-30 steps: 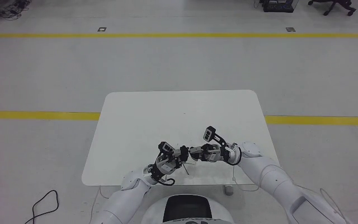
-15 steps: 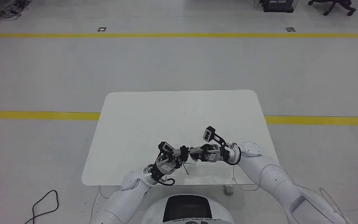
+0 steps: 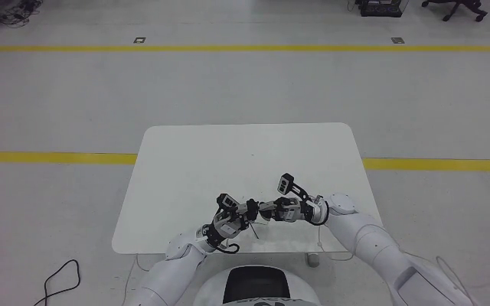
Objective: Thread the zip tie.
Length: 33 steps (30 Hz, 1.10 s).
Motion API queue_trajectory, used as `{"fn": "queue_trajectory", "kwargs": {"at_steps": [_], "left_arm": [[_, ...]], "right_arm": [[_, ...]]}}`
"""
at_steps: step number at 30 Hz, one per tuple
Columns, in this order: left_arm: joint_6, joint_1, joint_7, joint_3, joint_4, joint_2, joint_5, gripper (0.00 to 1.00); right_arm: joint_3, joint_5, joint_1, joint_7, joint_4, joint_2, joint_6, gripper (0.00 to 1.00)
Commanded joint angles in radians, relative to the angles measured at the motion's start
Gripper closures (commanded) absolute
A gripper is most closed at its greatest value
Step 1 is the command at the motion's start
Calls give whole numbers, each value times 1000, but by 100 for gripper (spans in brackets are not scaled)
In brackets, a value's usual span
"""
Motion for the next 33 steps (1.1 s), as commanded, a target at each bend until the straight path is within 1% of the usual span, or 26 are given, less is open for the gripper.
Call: {"fn": "queue_trajectory", "kwargs": {"at_steps": [1,28,29,30,31,33], "left_arm": [[0,0,0,0,0,0,0,100],[0,0,0,0,0,0,0,100],[0,0,0,0,0,0,0,100],[0,0,0,0,0,0,0,100],[0,0,0,0,0,0,0,100],[0,0,0,0,0,0,0,100]], "right_arm": [[0,-2,1,0,3,-1,0,100],[22,-36,-1,0,56,-16,0,100],[23,-43,0,-2,64,-16,2,62],[23,-58,3,-17,75,-17,1,8],[23,-66,3,-29,79,-18,2,0],[29,-66,3,-43,87,-20,4,0]]}}
